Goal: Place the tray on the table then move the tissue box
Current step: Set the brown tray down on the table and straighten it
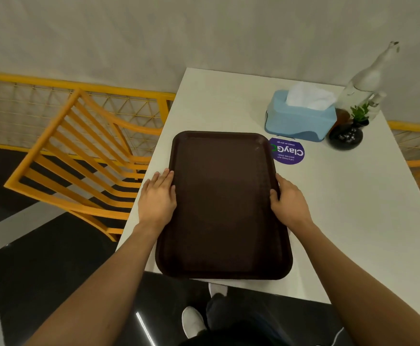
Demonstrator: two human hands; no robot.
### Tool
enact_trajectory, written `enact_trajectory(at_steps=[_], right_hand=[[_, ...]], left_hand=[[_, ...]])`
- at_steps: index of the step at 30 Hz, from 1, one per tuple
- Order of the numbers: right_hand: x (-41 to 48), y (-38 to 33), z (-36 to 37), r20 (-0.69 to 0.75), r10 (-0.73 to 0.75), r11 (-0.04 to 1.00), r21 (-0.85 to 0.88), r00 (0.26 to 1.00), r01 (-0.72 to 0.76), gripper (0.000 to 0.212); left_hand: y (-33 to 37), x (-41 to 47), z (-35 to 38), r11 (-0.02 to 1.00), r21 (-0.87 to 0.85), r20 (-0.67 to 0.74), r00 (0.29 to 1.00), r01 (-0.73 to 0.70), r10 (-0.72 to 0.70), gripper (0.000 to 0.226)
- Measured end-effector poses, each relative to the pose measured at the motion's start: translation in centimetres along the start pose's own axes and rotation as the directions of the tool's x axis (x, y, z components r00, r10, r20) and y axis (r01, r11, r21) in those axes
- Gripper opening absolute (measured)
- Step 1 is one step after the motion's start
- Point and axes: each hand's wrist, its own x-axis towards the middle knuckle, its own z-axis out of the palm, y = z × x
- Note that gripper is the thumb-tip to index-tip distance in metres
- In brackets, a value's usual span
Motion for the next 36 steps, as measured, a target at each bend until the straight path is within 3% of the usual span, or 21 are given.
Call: enact_trajectory(at_steps=[6, 11, 14, 21, 25, 30, 36], right_hand=[[2.5, -1.4, 0.7, -0.011, -0.010, 0.999, -0.037, 1.000, 0.010, 0.054], [3.9, -2.7, 1.5, -0.105, -0.048, 0.989, -0.146, 0.993, 0.033, 0.056], [4.4, -3.7, 2.1, -0.063, -0.028, 0.984, -0.176, 0.998, 0.016, 0.057], [3.9, -5.6, 3.2, -0.133, 0.019, 0.975, -0.217, 0.991, -0.048, 0.053], [2.9, -6.6, 4.1, -0.104, 0.065, 0.980, -0.179, 0.992, -0.083, 0.055], [1.8, -6.6, 4.7, -0.148, 0.062, 0.988, -0.133, 0.987, -0.082, 0.050], [1.6, -6.2, 4.0, -0.083, 0.177, 0.973, -0.134, 0.981, -0.187, 0.051]], left_hand=[[-1.0, 2.5, -0.8, 0.999, -0.014, -0.032, 0.999, -0.029, 0.029, 0.046], [-2.2, 4.9, -1.1, 0.999, -0.036, -0.053, 0.998, -0.034, 0.032, 0.043], [-3.0, 6.2, -1.5, 0.997, -0.042, -0.059, 0.997, -0.058, 0.055, 0.041], [-5.4, 7.7, -1.7, 0.990, -0.088, 0.035, 0.992, -0.115, 0.118, 0.052], [-6.5, 7.5, -1.8, 0.983, -0.163, 0.073, 0.993, -0.080, 0.093, 0.053], [-7.2, 6.7, -2.0, 0.955, -0.287, -0.028, 0.997, -0.080, 0.075, 0.046], [-6.8, 6.2, -2.3, 0.938, -0.330, -0.001, 0.994, -0.105, 0.110, 0.049]])
